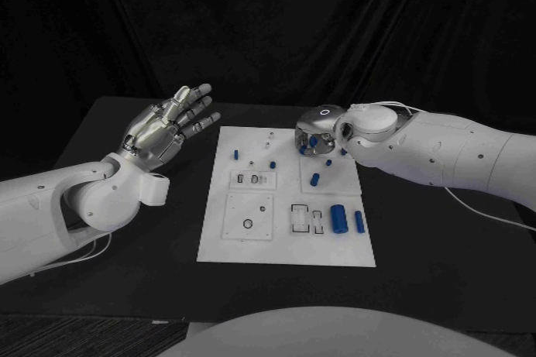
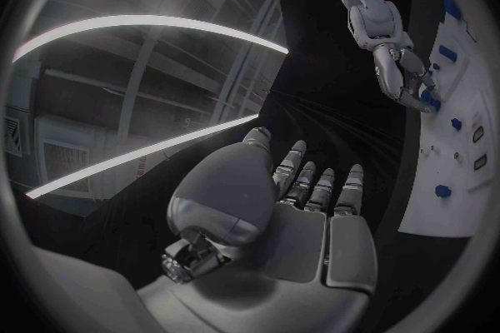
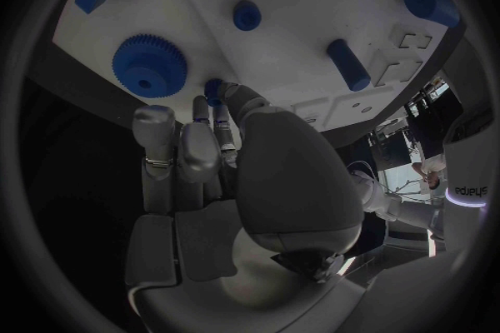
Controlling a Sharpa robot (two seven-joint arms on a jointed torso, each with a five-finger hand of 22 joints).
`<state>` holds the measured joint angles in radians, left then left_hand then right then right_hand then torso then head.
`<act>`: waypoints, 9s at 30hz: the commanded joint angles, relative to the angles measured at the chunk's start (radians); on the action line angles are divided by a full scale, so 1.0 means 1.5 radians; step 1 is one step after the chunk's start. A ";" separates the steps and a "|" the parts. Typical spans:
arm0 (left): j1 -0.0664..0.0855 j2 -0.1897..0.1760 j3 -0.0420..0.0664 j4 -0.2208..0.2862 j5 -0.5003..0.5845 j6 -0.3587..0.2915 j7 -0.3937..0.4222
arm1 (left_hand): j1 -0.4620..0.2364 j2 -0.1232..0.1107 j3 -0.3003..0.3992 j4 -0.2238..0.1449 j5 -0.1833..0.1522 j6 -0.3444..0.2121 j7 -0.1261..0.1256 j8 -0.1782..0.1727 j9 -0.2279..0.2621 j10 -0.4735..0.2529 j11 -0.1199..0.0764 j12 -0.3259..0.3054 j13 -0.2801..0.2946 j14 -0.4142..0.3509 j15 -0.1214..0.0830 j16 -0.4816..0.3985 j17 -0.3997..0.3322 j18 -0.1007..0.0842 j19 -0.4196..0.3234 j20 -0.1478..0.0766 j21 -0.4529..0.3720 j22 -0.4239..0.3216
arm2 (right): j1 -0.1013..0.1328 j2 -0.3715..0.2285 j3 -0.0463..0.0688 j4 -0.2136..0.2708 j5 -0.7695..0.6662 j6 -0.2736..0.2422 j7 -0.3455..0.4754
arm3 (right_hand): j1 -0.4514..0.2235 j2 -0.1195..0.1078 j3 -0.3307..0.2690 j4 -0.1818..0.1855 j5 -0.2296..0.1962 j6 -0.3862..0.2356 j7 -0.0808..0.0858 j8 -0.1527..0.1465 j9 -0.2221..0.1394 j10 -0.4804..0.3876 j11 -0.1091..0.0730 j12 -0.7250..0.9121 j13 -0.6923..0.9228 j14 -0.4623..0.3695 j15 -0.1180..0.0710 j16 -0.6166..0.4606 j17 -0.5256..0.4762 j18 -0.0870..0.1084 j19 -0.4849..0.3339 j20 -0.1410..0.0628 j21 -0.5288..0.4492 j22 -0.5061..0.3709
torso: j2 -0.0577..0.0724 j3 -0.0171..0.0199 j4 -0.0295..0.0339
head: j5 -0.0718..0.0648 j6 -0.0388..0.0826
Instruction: Assemble the parts on the task board
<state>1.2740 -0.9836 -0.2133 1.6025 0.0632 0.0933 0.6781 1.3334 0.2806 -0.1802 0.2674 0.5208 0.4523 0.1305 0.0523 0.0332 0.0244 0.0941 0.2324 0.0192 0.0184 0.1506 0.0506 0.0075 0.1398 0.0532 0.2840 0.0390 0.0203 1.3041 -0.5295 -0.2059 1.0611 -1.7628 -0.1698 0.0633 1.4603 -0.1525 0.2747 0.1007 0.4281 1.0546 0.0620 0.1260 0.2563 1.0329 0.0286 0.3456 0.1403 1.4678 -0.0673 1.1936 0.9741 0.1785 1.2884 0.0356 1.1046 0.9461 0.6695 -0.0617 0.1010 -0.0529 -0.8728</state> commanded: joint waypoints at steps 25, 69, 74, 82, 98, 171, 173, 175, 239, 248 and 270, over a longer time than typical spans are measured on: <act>0.001 -0.004 0.001 0.004 -0.002 -0.002 0.011 | 0.025 -0.008 0.016 -0.015 0.029 0.012 0.004 0.015 0.013 0.004 0.011 0.016 0.010 0.004 0.011 0.021 0.007 0.026 0.008 0.001 0.014 0.008 | 0.046 -0.024 0.000 0.048 0.045 -0.046 -0.003 | 0.006 0.013 0.040 -0.020 0.006 0.030 0.017 0.023 0.040 0.061 0.002 -0.021 0.001 0.004 -0.002 0.011 0.015 -0.037 0.007 0.002 0.036 0.039 | 0.000 -0.0012 -0.0008 | 0.008 0.000; 0.001 0.011 0.001 -0.013 -0.044 -0.024 0.054 | 0.017 -0.018 0.018 -0.012 0.031 -0.140 -0.062 -0.015 -0.002 -0.005 0.001 -0.003 0.008 -0.008 -0.010 -0.001 0.002 0.026 -0.014 -0.022 -0.003 -0.001 | 0.058 0.075 0.000 -0.056 0.046 -0.026 -0.018 | 0.004 0.017 0.045 -0.022 -0.005 0.020 0.019 0.012 0.044 0.063 0.005 -0.040 -0.006 0.001 0.002 0.011 0.019 -0.038 0.004 0.005 0.041 0.051 | 0.039 -0.0144 0.0506 | -0.026 0.038; 0.001 0.011 0.001 -0.013 -0.044 -0.021 0.053 | 0.017 -0.018 0.019 -0.013 0.032 -0.135 -0.056 -0.014 -0.001 -0.005 -0.003 -0.003 0.008 -0.008 -0.009 -0.001 0.003 0.026 -0.014 -0.020 -0.002 -0.001 | 0.058 0.074 0.000 -0.057 0.046 -0.027 -0.020 | 0.005 0.017 0.046 -0.023 -0.005 0.018 0.020 0.010 0.044 0.062 0.006 -0.043 -0.007 0.000 0.002 0.011 0.018 -0.039 0.003 0.006 0.041 0.052 | 0.038 -0.0158 0.0511 | -0.028 0.037; 0.001 0.012 0.001 -0.015 -0.044 -0.016 0.049 | 0.018 -0.017 0.020 -0.014 0.033 -0.132 -0.050 -0.014 -0.001 -0.005 -0.007 -0.003 0.008 -0.008 -0.009 0.000 0.003 0.026 -0.013 -0.018 -0.001 -0.001 | 0.057 0.069 0.000 -0.057 0.046 -0.036 -0.020 | 0.006 0.018 0.047 -0.024 -0.004 0.017 0.020 0.009 0.045 0.062 0.006 -0.045 -0.007 0.000 0.002 0.012 0.020 -0.039 0.003 0.006 0.042 0.054 | 0.037 -0.0162 0.0500 | -0.027 0.034; 0.001 0.014 0.001 -0.020 -0.044 -0.007 0.038 | 0.020 -0.015 0.022 -0.016 0.036 -0.126 -0.041 -0.013 0.000 -0.005 -0.010 -0.002 0.008 -0.007 -0.007 0.001 0.003 0.027 -0.010 -0.015 0.001 0.001 | 0.054 0.053 0.000 -0.051 0.046 -0.063 -0.013 | 0.005 0.018 0.047 -0.024 -0.003 0.018 0.020 0.009 0.046 0.064 0.006 -0.046 -0.007 0.000 0.002 0.013 0.021 -0.039 0.003 0.006 0.043 0.056 | 0.035 -0.0175 0.0510 | -0.028 0.034; 0.001 0.017 0.001 -0.031 -0.051 0.013 0.019 | 0.029 -0.009 0.035 -0.025 0.046 -0.059 -0.012 0.000 0.007 -0.004 -0.007 0.002 0.008 -0.006 0.000 0.007 0.004 0.027 -0.004 -0.004 0.007 0.003 | 0.055 -0.026 0.000 0.018 0.092 -0.155 -0.009 | 0.004 0.028 -0.019 -0.033 -0.054 -0.339 -0.065 -0.033 -0.079 -0.134 0.022 -0.108 -0.033 -0.062 0.019 -0.050 -0.059 -0.022 -0.069 0.024 -0.043 0.016 | 0.033 -0.0174 0.0513 | -0.033 0.013; 0.001 0.015 0.001 -0.030 -0.054 0.008 0.023 | 0.031 -0.011 0.037 -0.029 0.047 -0.063 -0.019 -0.001 0.006 -0.005 -0.017 -0.003 0.007 -0.006 0.006 0.008 0.004 0.026 -0.003 -0.003 0.008 0.003 | 0.070 -0.065 0.000 0.061 0.092 -0.170 -0.004 | -0.005 0.032 -0.015 -0.020 -0.069 -0.238 -0.042 -0.013 -0.063 -0.029 0.018 -0.037 -0.006 -0.077 0.018 -0.078 -0.095 -0.018 -0.084 0.025 -0.065 -0.001 | 0.033 -0.0176 0.0512 | -0.035 0.012; 0.001 0.013 0.001 -0.030 -0.058 0.005 0.027 | 0.031 -0.013 0.037 -0.030 0.047 -0.072 -0.027 -0.003 0.005 -0.006 -0.024 -0.004 0.007 -0.006 0.008 0.008 0.004 0.026 -0.003 -0.003 0.008 0.003 | 0.080 -0.096 0.000 0.094 0.092 -0.172 -0.006 | -0.021 0.032 -0.030 -0.009 -0.103 -0.209 -0.031 -0.011 -0.063 0.037 -0.005 0.061 0.053 -0.125 0.007 -0.168 -0.198 -0.002 -0.136 0.017 -0.139 -0.065 | 0.033 -0.0173 0.0502 | -0.037 0.010; -0.002 0.015 0.000 -0.039 -0.065 0.023 0.023 | 0.032 -0.012 0.039 -0.031 0.051 -0.074 -0.031 -0.004 0.005 -0.007 -0.028 -0.006 0.007 -0.005 0.010 0.009 0.004 0.026 -0.003 -0.002 0.009 0.003 | 0.011 -0.166 0.000 0.073 0.137 -0.056 -0.084 | -0.093 0.050 -0.094 0.062 -0.031 -0.123 0.010 -0.027 -0.026 0.359 -0.028 0.817 0.954 0.052 -0.004 0.207 0.340 -0.061 0.052 0.002 0.098 0.232 | 0.030 -0.0171 0.0416 | -0.034 0.000; -0.002 0.015 0.000 -0.040 -0.065 0.027 0.020 | 0.033 -0.011 0.041 -0.032 0.052 -0.072 -0.028 -0.004 0.005 -0.006 -0.025 -0.005 0.007 -0.005 0.010 0.010 0.004 0.026 -0.002 -0.002 0.009 0.004 | 0.004 -0.154 0.000 0.057 0.137 -0.055 -0.079 | -0.094 0.051 -0.090 0.060 -0.036 -0.099 0.010 -0.017 -0.018 0.359 -0.028 0.817 0.954 0.050 -0.004 0.201 0.335 -0.060 0.050 0.003 0.094 0.232 | 0.030 -0.0178 0.0421 | -0.032 0.000; -0.003 0.014 0.000 -0.043 -0.065 0.031 0.014 | 0.038 -0.009 0.047 -0.038 0.056 -0.069 -0.023 -0.003 0.005 -0.006 -0.020 -0.004 0.007 -0.005 0.010 0.009 0.004 0.026 -0.002 -0.001 0.009 0.003 | 0.003 -0.158 0.000 0.075 0.137 -0.087 -0.070 | -0.088 0.048 -0.086 0.048 -0.040 -0.041 0.001 0.010 0.016 0.359 -0.035 0.817 0.954 0.051 -0.010 0.197 0.333 -0.061 0.054 -0.002 0.093 0.238 | 0.030 -0.0177 0.0416 | -0.032 0.000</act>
<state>1.2712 -0.9625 -0.2137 1.5377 -0.0320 0.1252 0.6787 1.3831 0.2702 -0.1386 0.2259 0.5901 0.3365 0.0964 0.0389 0.0328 0.0110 0.0615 0.2308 0.0215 0.0128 0.1593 0.0617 0.0074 0.1398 0.0454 0.2772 0.0445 0.0216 1.3127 -0.7643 -0.2052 1.1649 -1.5542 -0.2768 -0.0425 1.3004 -0.0738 0.1349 0.1870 0.3594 0.9221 0.0728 0.0852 0.2092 1.4583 -0.0145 1.5542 1.3002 1.4658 -0.0794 1.5015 1.2927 0.1013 1.3632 0.0389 1.2540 1.2901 0.7140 -0.0882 0.1640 -0.1011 -0.8729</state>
